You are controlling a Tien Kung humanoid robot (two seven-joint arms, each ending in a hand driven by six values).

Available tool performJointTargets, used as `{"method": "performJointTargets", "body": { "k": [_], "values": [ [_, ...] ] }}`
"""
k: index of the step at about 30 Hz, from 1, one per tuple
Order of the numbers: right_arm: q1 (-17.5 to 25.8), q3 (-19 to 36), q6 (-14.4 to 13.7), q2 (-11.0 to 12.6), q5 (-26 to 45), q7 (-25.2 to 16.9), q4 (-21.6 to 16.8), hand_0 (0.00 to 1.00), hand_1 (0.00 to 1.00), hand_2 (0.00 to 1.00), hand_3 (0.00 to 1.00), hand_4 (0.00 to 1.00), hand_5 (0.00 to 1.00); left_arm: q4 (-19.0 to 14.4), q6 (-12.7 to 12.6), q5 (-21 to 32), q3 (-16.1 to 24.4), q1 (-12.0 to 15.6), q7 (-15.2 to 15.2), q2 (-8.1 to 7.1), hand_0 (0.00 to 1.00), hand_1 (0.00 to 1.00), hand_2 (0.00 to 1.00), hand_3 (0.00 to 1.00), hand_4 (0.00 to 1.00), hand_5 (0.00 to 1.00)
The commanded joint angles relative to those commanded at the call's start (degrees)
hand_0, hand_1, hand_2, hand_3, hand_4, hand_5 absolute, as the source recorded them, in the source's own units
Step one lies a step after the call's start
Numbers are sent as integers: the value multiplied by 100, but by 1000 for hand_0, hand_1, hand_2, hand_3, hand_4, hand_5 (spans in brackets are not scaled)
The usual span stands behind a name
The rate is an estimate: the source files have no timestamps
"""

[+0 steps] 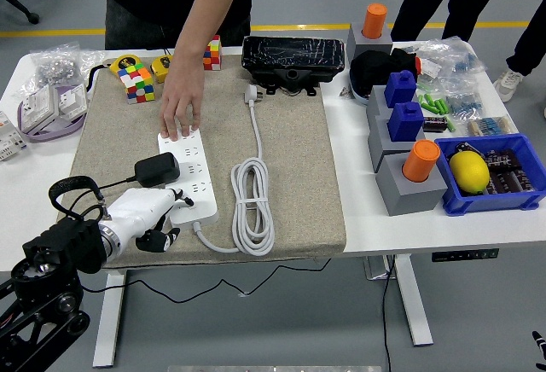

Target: Pick up the plug,place it near the board,insert it into the board,press the button

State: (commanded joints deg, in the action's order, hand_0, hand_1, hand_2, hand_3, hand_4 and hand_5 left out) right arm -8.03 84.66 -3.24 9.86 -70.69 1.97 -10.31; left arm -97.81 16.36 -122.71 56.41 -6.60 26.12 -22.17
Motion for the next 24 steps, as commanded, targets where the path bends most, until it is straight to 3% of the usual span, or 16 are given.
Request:
{"method": "performJointTargets", "body": {
  "k": [17,24],
  "values": [
    [-2,19,3,-8,-32,9,0,861,832,795,825,998,998,377,-55,72,-105,-46,-113,90,188,26,126,763,550,2],
    [7,27,-2,-6,-31,13,0,861,832,795,824,998,998,103,-119,-61,43,-18,-108,93,186,24,125,752,534,2]
  ]
}}
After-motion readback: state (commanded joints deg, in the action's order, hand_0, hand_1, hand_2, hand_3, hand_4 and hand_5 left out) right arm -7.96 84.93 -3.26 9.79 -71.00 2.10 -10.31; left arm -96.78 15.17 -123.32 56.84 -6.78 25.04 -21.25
